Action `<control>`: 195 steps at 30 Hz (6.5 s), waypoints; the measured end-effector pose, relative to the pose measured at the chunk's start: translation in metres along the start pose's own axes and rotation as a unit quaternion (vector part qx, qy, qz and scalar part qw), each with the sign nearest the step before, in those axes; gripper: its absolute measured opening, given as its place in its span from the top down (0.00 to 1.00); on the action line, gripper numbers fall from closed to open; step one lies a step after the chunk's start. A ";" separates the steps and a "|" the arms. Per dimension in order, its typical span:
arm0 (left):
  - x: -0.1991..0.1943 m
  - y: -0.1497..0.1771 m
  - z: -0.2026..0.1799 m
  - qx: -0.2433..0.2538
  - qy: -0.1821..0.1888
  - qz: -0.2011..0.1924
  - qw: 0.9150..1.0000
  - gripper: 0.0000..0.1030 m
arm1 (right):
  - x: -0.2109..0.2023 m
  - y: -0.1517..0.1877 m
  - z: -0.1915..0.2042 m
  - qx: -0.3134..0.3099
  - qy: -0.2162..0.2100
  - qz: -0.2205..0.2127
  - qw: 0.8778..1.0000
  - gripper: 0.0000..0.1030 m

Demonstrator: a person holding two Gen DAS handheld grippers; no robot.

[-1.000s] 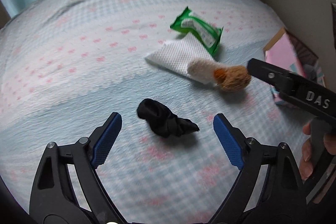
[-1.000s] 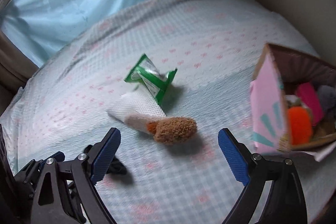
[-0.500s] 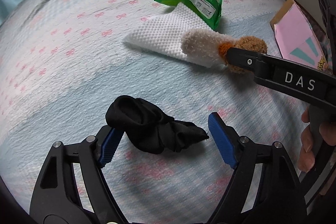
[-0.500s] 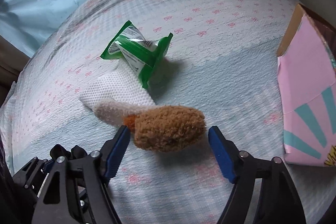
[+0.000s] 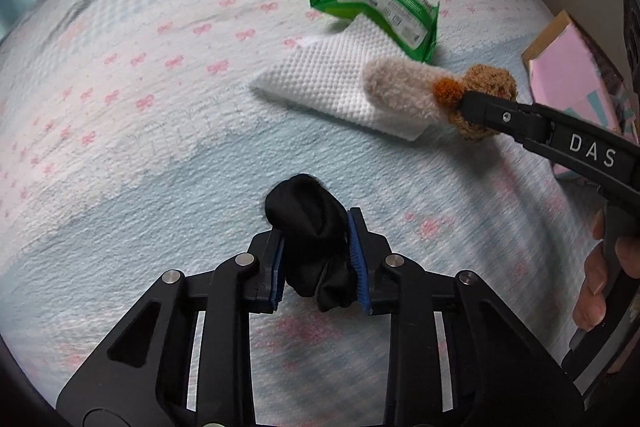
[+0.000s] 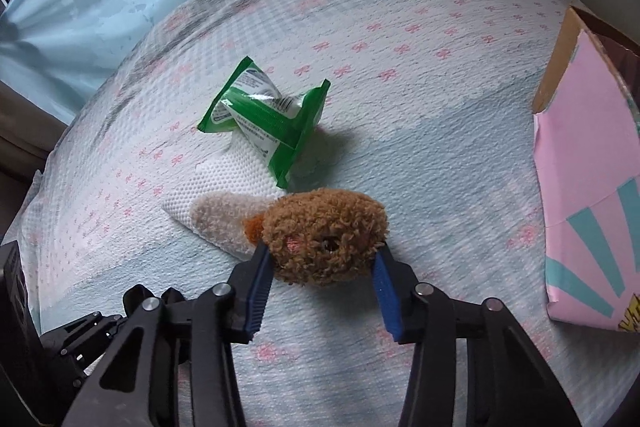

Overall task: Organize soft objects
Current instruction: 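Grasp the black sock with the left tool while the right tool grasps the brown plush, then lift and carry the black sock and brown plush over the box with both tools, then open both tools to release the items into the box and withdraw, then grasp the white cloth with the left tool while the right tool grasps the green wipes pack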

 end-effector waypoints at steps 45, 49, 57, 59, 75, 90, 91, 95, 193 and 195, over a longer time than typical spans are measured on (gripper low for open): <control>-0.331 -0.030 -0.137 0.017 0.046 -0.182 0.982 0.78 | -0.382 0.001 -0.039 0.063 0.034 -0.188 0.979 0.58; -0.322 -0.042 -0.180 0.005 0.050 -0.177 0.983 0.78 | -0.393 -0.011 -0.085 0.060 0.043 -0.180 0.981 0.58; -0.277 -0.077 -0.280 0.001 0.060 -0.154 0.986 0.78 | -0.387 -0.041 -0.176 0.062 0.051 -0.152 0.985 0.58; -0.263 -0.084 -0.300 0.004 0.060 -0.145 0.988 0.78 | -0.379 -0.048 -0.198 0.062 0.051 -0.141 0.987 0.58; -0.114 -0.113 -0.413 0.028 0.059 -0.032 0.997 0.78 | -0.282 -0.092 -0.294 0.041 0.047 -0.046 0.997 0.58; -0.064 -0.111 -0.416 0.041 0.044 0.021 0.998 0.73 | -0.241 -0.073 -0.321 0.081 0.031 0.018 0.996 0.56; -0.064 -0.114 -0.416 0.041 0.047 0.024 0.998 0.56 | -0.239 -0.072 -0.324 0.090 0.037 0.020 0.995 0.54; -0.064 -0.116 -0.412 0.037 0.043 0.029 0.998 0.00 | -0.237 -0.071 -0.333 0.126 0.033 0.029 0.991 0.35; 0.017 -0.067 -0.051 0.130 0.017 -0.069 0.989 0.01 | 0.052 -0.101 0.038 -0.262 -0.048 0.111 0.957 0.22; 0.030 -0.071 -0.055 0.140 0.016 -0.066 0.988 0.01 | 0.061 -0.104 0.038 -0.267 -0.051 0.117 0.955 0.24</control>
Point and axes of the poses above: each gripper's, at about its wrist camera, not at the fingertips, and x roughly the way its jaws point, z to its left, y to its underside, the point moved 1 cm from there along x, roughly the way its jaws point, and after that the axes turned 5 degrees about -y, right-handed, at the moved point
